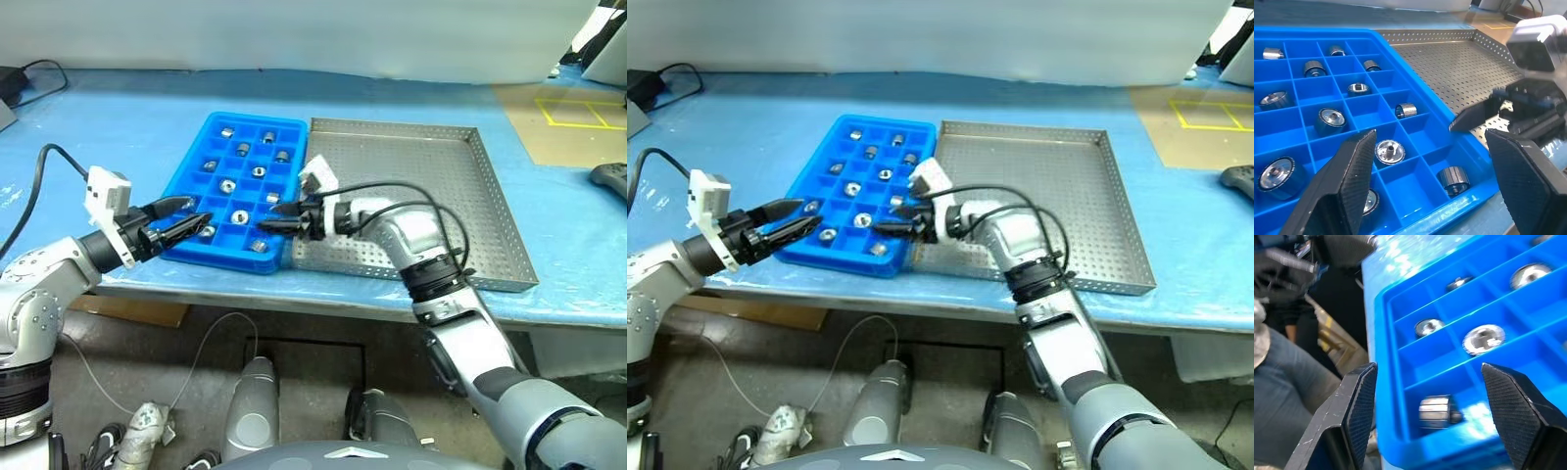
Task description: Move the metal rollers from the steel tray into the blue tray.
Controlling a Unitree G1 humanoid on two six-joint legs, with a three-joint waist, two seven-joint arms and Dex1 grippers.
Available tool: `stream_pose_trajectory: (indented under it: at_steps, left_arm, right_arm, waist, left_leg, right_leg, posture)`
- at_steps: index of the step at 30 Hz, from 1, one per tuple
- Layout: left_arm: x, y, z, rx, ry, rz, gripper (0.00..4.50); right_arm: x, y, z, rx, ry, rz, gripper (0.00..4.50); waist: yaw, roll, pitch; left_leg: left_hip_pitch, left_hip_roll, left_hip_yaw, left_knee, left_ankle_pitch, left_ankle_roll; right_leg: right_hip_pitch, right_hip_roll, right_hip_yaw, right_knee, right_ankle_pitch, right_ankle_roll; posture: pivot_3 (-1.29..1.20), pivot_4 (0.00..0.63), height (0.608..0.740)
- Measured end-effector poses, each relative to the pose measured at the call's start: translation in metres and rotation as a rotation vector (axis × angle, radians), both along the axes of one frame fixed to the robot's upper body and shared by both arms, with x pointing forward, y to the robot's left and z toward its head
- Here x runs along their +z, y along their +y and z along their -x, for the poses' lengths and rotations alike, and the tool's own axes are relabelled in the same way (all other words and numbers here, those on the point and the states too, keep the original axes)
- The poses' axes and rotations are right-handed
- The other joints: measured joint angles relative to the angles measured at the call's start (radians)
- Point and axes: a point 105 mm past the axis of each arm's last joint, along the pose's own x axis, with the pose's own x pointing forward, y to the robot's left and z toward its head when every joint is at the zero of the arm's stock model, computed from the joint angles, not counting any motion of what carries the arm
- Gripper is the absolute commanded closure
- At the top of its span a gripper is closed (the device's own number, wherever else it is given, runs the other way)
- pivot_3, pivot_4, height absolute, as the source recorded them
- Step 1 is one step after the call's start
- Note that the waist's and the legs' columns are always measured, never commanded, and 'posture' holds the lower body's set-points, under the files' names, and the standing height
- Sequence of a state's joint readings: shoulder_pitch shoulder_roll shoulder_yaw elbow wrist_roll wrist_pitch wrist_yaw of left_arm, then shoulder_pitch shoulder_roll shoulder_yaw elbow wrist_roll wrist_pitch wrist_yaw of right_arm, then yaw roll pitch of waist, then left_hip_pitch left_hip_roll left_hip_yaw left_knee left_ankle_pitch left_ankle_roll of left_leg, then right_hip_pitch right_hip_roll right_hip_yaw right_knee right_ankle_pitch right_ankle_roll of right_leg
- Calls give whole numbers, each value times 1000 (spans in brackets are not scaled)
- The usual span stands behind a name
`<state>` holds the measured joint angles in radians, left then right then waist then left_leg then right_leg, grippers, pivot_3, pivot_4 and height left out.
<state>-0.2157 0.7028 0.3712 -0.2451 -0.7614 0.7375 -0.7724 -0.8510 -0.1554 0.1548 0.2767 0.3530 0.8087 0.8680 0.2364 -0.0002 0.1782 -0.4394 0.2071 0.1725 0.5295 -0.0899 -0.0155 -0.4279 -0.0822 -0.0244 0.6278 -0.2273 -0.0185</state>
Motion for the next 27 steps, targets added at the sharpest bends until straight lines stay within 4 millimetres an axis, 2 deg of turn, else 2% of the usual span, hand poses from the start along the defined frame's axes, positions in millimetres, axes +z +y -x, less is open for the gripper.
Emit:
stream_pose_trajectory:
  at_steps: [3,5,6,8,9,12,18,20,24,27]
  left_arm:
    - [-1,-16,-11,-8,-15,57,751]
    - [-2,-26,-22,14,-24,106,751]
    - [-2,-28,-24,20,-26,116,751]
    - [-10,-41,-34,34,-26,145,751]
    - [-12,-44,-35,32,-20,149,751]
    - [-21,-62,-43,17,2,187,751]
    - [-10,-85,-62,-18,-33,193,751]
    - [-10,-87,-66,-21,-47,178,751]
    - [-20,-84,-73,-3,-32,161,751]
    - [-25,-82,-74,0,-22,163,751]
  right_arm:
    - [27,-19,-10,-95,-74,-78,990]
    - [38,-34,-22,-203,-123,-108,990]
    - [40,-40,-26,-236,-135,-112,990]
    - [42,-67,-39,-387,-198,-105,990]
    - [41,-71,-41,-411,-205,-101,990]
    - [32,-97,-53,-563,-224,-58,990]
    - [31,-106,-56,-632,-233,-61,990]
    - [32,-107,-54,-640,-240,-70,990]
    - [31,-108,-44,-645,-254,-85,990]
    - [18,-111,-30,-649,-226,-76,990]
  waist:
    - [-1,0,0]
    - [-3,0,0]
    - [-4,0,0]
    - [-4,0,-1]
    - [-5,-1,-1]
    - [-10,-1,-1]
    - [-41,-1,-1]
    - [-56,-1,-1]
    - [-66,-1,-1]
    - [-72,-1,-1]
  left_leg:
    - [2,0,0,1,0,-1]
    - [2,0,0,2,1,-2]
    - [1,0,0,2,3,-4]
    - [1,0,1,2,4,-6]
    - [1,0,1,2,4,-6]
    - [0,0,2,3,4,-6]
    - [-1,0,3,6,4,-6]
    - [-1,0,3,6,4,-6]
    - [-1,0,3,6,3,-5]
    - [-1,0,3,7,3,-3]
  right_leg:
    - [2,0,0,0,0,0]
    - [2,0,0,1,0,0]
    - [2,0,0,1,0,0]
    - [3,0,0,0,1,0]
    - [3,0,0,0,1,0]
    - [3,1,0,0,3,3]
    - [3,2,-1,0,3,3]
    - [4,1,-1,0,3,3]
    - [4,2,-1,0,3,3]
    - [5,2,-1,-1,3,3]
  posture:
    - [296,150,740]
    - [281,150,740]
    - [274,150,740]
    - [251,150,740]
    - [245,150,740]
    - [208,150,740]
    - [161,150,740]
    - [136,150,740]
    - [96,150,740]
    - [90,150,740]
